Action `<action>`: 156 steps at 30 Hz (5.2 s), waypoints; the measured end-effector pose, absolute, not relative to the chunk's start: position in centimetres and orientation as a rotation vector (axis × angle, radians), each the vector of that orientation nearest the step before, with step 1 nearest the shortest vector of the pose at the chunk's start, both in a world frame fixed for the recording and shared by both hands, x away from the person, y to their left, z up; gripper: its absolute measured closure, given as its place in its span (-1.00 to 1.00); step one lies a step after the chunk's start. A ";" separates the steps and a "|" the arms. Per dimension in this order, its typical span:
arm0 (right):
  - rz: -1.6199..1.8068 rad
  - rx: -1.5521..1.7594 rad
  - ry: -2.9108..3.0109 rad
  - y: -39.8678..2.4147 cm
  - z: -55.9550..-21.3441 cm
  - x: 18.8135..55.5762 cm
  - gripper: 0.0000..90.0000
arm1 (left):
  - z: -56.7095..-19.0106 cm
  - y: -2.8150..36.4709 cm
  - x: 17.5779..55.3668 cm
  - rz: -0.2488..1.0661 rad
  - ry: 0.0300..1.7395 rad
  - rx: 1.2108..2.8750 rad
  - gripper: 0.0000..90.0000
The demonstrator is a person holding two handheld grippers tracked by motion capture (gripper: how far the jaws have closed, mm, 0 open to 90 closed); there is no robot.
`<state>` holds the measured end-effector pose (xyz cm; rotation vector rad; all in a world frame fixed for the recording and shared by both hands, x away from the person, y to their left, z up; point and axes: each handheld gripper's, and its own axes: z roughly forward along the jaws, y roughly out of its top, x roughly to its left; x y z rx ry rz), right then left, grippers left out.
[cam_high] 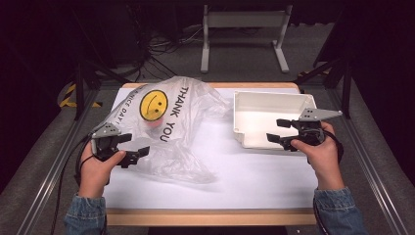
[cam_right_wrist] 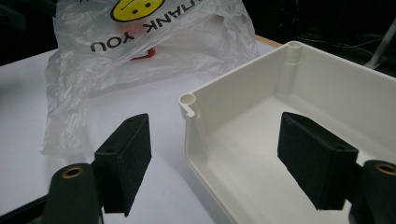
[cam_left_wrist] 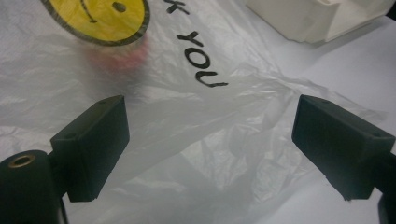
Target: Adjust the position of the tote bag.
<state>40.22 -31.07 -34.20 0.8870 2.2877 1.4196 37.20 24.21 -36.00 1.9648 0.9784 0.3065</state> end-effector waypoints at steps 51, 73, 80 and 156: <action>1.536 0.657 2.576 -17.9 -36.8 38.4 -0.54 | -33.1 22.6 34.7 0.323 0.838 1.923 -0.93; 1.326 0.659 2.720 -13.1 -41.5 38.8 -0.60 | -33.6 23.0 33.5 0.435 0.883 1.982 -0.87; 1.328 0.598 2.793 -11.9 -42.2 38.3 -0.60 | -33.7 23.0 33.7 0.425 0.893 1.993 -0.86; 1.462 0.303 2.765 -12.7 -33.0 32.5 -0.29 | -33.2 21.4 33.5 0.360 0.832 2.033 -0.84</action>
